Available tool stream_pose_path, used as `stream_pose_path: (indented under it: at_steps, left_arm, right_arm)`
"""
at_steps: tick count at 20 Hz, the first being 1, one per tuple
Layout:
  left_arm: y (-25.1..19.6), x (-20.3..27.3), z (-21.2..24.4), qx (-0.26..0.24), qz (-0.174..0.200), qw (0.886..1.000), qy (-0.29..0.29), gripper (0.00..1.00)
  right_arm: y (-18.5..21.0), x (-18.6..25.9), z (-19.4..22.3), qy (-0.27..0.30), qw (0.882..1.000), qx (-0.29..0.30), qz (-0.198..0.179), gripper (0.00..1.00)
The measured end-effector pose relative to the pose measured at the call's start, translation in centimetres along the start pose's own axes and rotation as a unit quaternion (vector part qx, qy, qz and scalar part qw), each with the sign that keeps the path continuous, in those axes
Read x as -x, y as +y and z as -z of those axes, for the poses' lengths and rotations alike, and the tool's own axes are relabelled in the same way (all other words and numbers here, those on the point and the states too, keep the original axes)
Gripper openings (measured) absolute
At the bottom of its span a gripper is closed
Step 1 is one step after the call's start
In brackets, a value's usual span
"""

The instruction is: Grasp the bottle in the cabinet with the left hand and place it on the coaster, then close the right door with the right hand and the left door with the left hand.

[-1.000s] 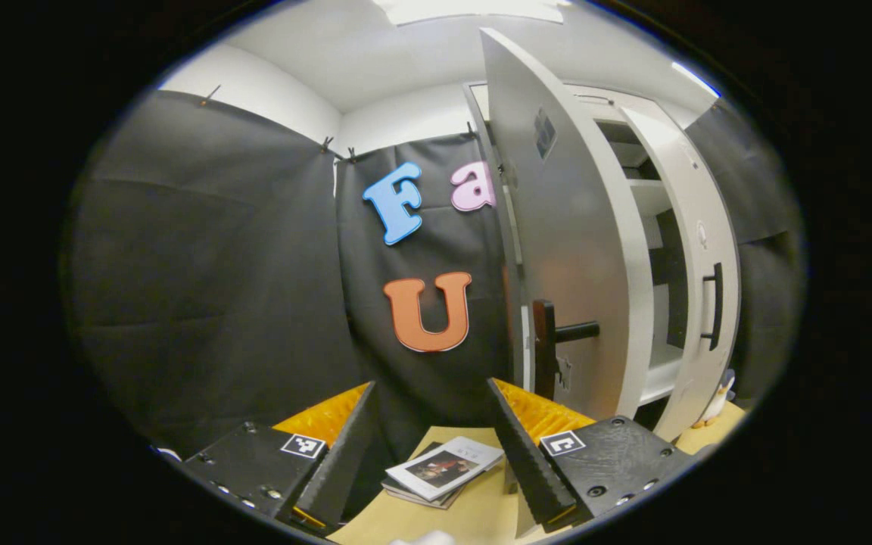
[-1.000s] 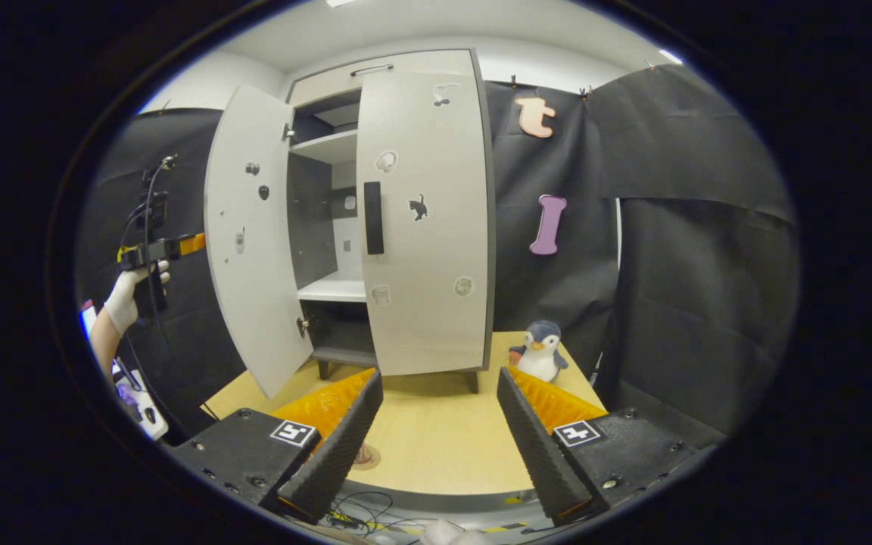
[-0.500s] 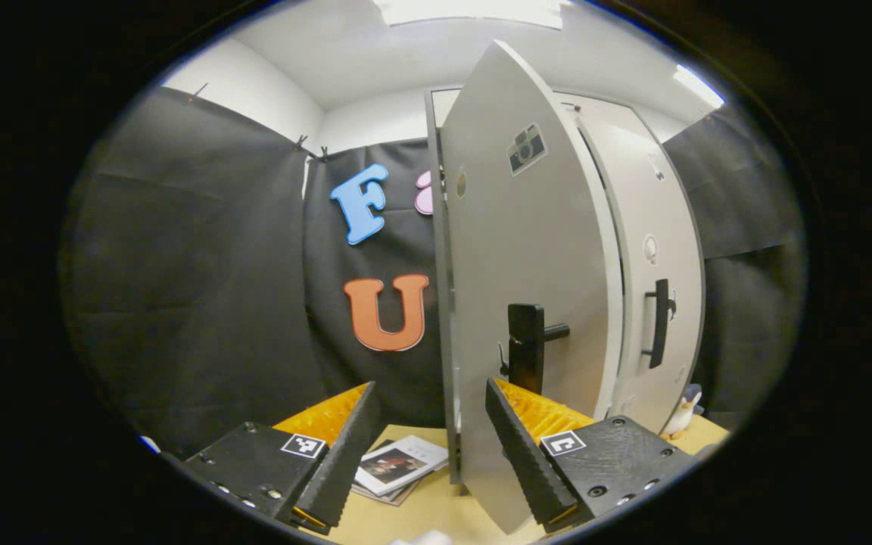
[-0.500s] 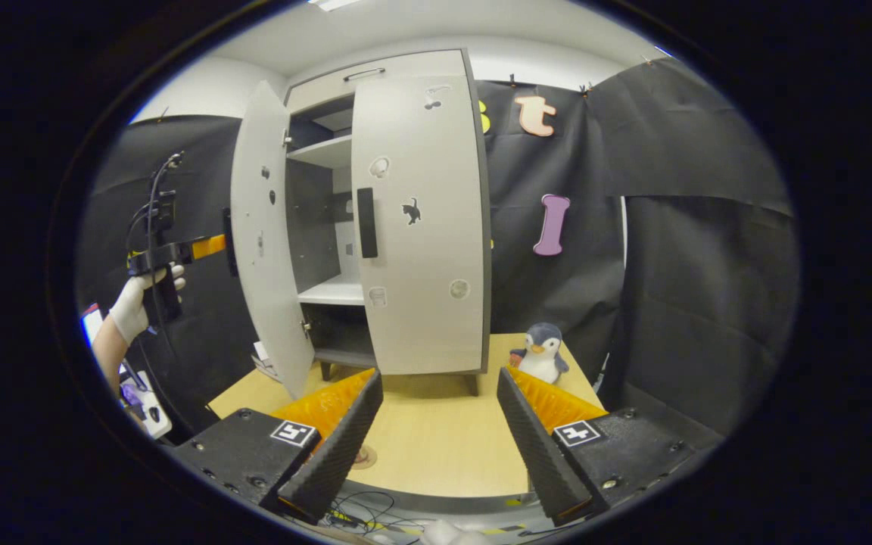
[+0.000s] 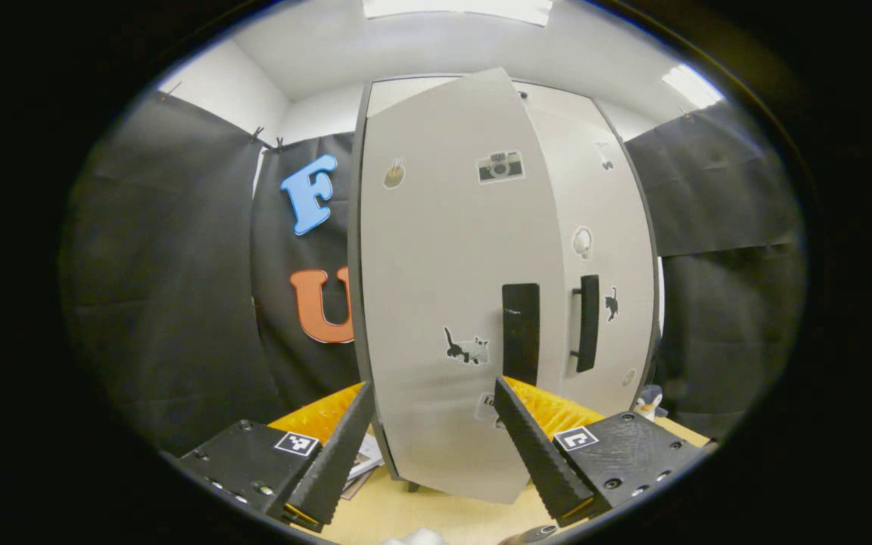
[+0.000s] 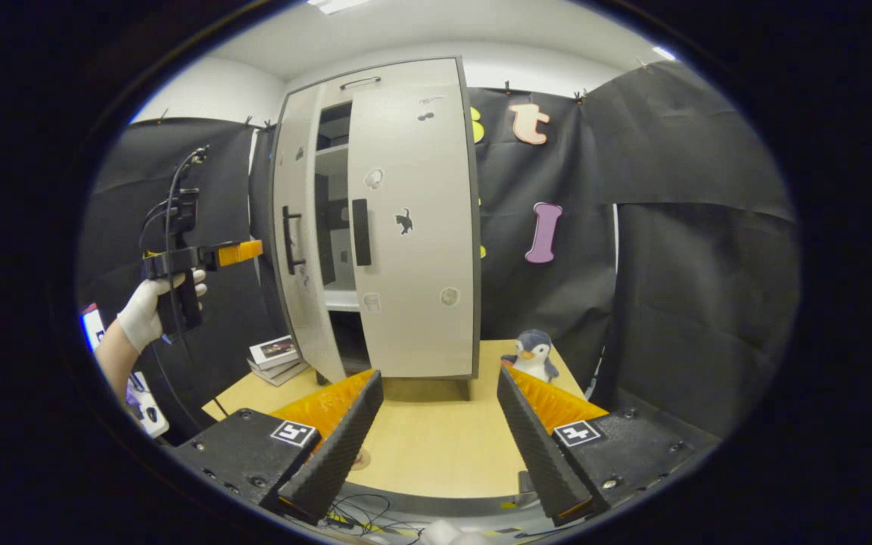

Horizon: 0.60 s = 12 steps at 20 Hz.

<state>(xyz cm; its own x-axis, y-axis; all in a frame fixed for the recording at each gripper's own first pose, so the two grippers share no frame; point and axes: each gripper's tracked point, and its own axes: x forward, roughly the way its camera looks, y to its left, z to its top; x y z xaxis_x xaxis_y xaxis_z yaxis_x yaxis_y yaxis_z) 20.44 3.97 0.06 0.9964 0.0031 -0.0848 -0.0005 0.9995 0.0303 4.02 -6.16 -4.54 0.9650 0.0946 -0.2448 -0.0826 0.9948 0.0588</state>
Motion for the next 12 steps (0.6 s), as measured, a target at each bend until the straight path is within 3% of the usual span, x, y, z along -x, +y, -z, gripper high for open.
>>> stream_pose_path:
  at_steps: [12]
  left_arm:
    - [-1.9, 12.8, 3.9, -0.012, -0.02, 0.999, 0.039, 0.96]
  right_arm:
    - [0.7, -0.7, -1.7, -0.025, 1.0, 0.001, 0.016, 0.99]
